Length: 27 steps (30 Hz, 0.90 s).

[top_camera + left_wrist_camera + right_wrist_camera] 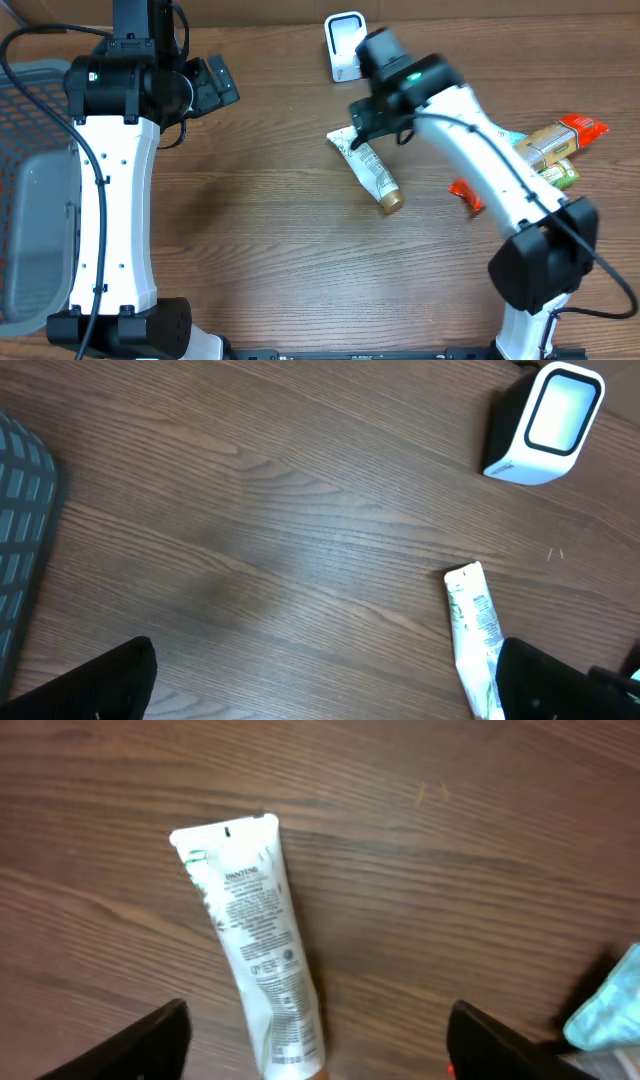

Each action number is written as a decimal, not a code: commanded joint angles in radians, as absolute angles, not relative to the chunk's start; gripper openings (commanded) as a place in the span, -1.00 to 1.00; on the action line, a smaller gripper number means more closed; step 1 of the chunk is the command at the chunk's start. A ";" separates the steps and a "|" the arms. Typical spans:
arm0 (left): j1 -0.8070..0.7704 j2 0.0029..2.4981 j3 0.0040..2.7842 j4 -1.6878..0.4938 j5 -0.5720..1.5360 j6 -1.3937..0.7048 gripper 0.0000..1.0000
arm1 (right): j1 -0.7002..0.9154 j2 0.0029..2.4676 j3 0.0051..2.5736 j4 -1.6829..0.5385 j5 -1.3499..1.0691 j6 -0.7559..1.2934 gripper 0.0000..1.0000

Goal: Scan the item barcode

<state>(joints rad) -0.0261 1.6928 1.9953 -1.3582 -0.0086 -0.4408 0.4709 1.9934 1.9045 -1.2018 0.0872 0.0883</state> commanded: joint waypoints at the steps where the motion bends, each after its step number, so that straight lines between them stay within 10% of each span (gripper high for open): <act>1: -0.027 1.700 2.003 -1.357 -0.015 -0.426 1.00 | 0.403 2.013 1.831 -1.187 -0.184 -0.064 0.54; 10: -0.027 1.700 2.003 -1.357 -0.014 -0.426 1.00 | 0.372 2.014 1.602 -0.998 -0.242 -0.078 -0.35; 27: -0.027 1.700 2.003 -1.357 -0.014 -0.426 0.99 | 0.411 2.028 1.391 -0.770 -0.257 0.001 -0.81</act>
